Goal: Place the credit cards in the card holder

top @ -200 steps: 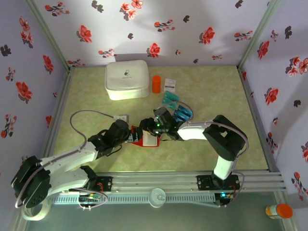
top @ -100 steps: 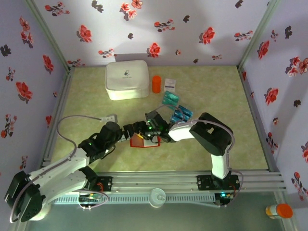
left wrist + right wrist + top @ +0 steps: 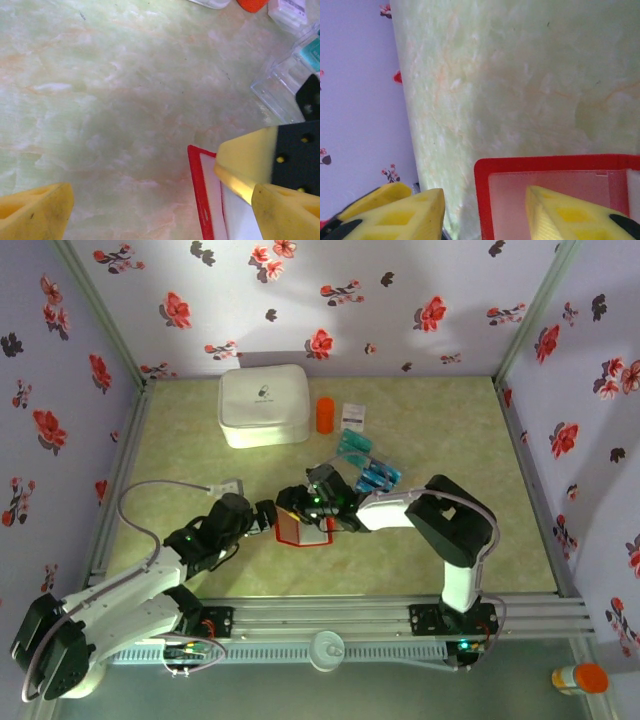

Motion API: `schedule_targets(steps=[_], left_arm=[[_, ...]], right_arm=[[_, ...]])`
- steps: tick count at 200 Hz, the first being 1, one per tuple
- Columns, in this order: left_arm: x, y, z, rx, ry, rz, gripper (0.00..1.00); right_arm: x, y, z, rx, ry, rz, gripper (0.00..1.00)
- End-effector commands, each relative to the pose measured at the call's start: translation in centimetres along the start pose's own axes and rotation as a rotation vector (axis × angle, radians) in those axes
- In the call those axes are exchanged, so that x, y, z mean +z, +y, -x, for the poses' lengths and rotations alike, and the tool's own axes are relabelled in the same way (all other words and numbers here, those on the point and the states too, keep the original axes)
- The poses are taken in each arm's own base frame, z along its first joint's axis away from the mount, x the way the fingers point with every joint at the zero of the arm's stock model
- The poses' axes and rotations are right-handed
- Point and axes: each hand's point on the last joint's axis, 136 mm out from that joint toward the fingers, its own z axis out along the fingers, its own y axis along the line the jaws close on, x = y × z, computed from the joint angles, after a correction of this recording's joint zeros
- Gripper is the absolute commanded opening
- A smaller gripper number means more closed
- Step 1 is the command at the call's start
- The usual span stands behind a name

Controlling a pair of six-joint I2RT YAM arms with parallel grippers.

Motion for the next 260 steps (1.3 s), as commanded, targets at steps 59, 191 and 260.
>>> schedule_targets(steps=[59,191,260], left_arm=[[0.1,0.4,0.1,0.016,0.014,0.031,0.93],[1.3,1.4,-2.7,0.106,0.174,0.108,1.0],[2.2,1.7,-4.7,0.137,0.216,0.112,1.0]], right_arm=[[-0.6,-2.8,-1.8,0.002,0.045,-0.055,0.03],[1.1,-4.5,-2.1,0.01,0.024,-0.126,0.0],[1.1,-4.2,-1.7,0.019,0.004,-0.119,0.0]])
